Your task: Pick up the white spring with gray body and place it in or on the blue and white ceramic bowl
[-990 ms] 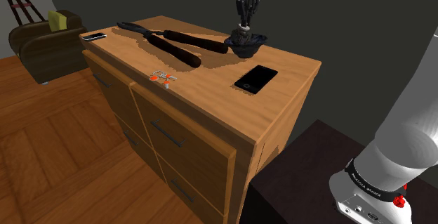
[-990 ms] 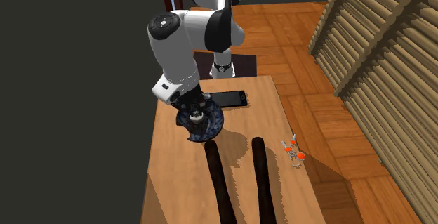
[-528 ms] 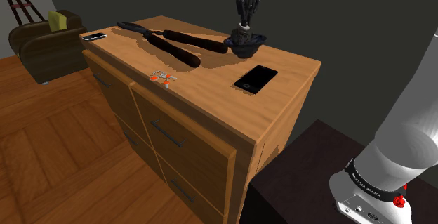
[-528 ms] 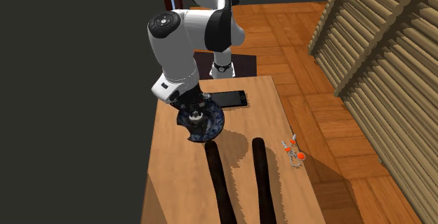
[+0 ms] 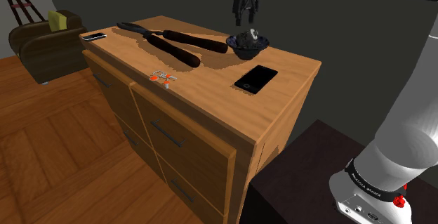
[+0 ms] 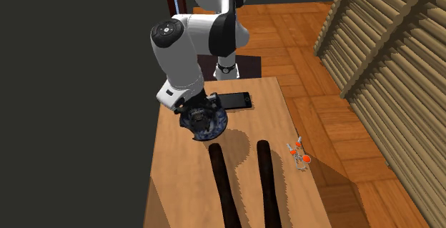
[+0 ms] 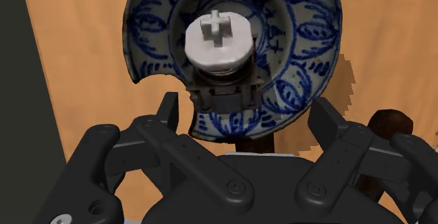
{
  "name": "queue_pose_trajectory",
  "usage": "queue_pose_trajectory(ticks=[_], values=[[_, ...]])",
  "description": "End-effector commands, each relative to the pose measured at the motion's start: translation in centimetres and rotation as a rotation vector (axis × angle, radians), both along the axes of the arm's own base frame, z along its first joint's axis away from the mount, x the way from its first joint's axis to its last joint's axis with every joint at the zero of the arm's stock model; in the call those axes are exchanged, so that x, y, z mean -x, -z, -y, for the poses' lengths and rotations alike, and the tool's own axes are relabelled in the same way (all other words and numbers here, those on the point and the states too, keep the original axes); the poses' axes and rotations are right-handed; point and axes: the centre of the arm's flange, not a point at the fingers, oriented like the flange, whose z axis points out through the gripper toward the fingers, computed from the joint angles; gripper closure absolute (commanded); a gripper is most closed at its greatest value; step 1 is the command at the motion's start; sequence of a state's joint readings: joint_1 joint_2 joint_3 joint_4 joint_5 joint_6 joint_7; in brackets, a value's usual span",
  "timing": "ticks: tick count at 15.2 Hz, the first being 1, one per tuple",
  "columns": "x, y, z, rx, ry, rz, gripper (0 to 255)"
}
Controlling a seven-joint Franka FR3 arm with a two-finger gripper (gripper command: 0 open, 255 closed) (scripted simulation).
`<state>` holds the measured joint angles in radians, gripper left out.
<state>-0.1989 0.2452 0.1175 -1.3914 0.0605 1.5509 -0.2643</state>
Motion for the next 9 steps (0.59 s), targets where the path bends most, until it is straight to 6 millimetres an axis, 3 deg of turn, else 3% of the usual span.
queue_pose_trajectory(ticks=[1,2,9], values=[[-0.4,-2.3,0.1,-0.001,-0.001,-0.003,0],[-0.4,-3.3,0.2,-0.001,-0.001,-0.003,0],[-0.4,-3.3,0.2,-0.001,-0.001,-0.003,0]])
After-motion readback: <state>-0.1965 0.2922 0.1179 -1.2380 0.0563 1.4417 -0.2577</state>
